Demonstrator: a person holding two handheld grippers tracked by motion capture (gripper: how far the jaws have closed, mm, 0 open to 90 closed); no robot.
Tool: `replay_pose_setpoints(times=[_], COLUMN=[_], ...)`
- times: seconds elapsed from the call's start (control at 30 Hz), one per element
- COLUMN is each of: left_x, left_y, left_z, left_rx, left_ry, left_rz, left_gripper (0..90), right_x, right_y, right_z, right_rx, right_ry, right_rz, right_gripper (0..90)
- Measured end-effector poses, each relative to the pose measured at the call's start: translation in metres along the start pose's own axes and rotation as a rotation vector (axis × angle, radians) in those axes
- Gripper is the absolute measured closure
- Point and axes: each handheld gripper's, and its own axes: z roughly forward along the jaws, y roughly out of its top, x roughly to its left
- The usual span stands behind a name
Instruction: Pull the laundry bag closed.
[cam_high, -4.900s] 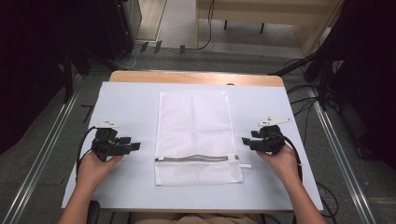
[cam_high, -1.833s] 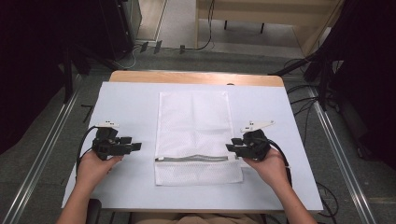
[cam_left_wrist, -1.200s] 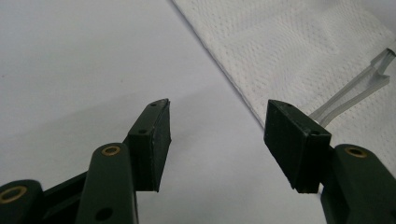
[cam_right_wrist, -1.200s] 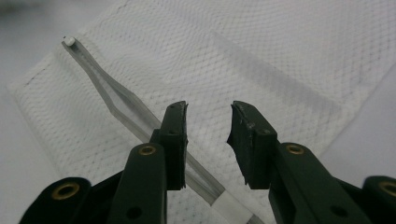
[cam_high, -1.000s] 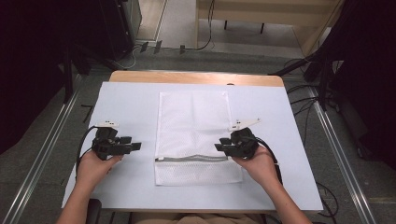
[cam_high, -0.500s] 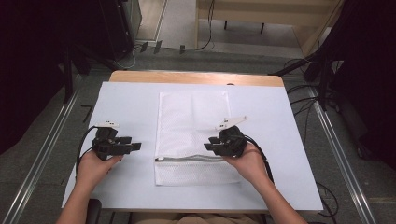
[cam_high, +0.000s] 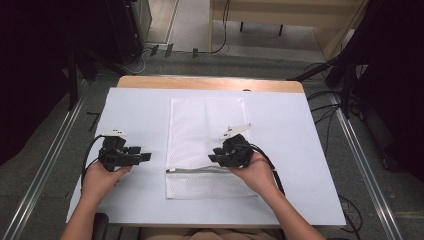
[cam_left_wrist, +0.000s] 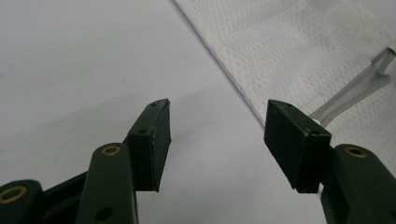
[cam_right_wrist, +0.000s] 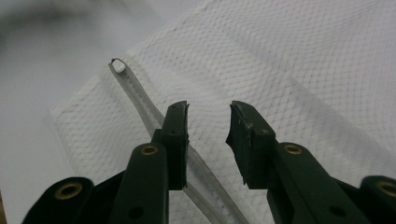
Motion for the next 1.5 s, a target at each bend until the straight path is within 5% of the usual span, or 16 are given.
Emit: replay_pose_setpoints(times=[1.5], left_x=[0.001], left_y=[0.000], left_z=[-0.001], left_rx=[-0.002], left_ry=[-0.002], left_rz=[0.001], left_gripper=[41.6], right_x=[0.028], right_y=[0.028], right_z=[0.043], right_rx=[0.033], right_ry=[0.090], right_rz=[-0.027], right_gripper=[74.5])
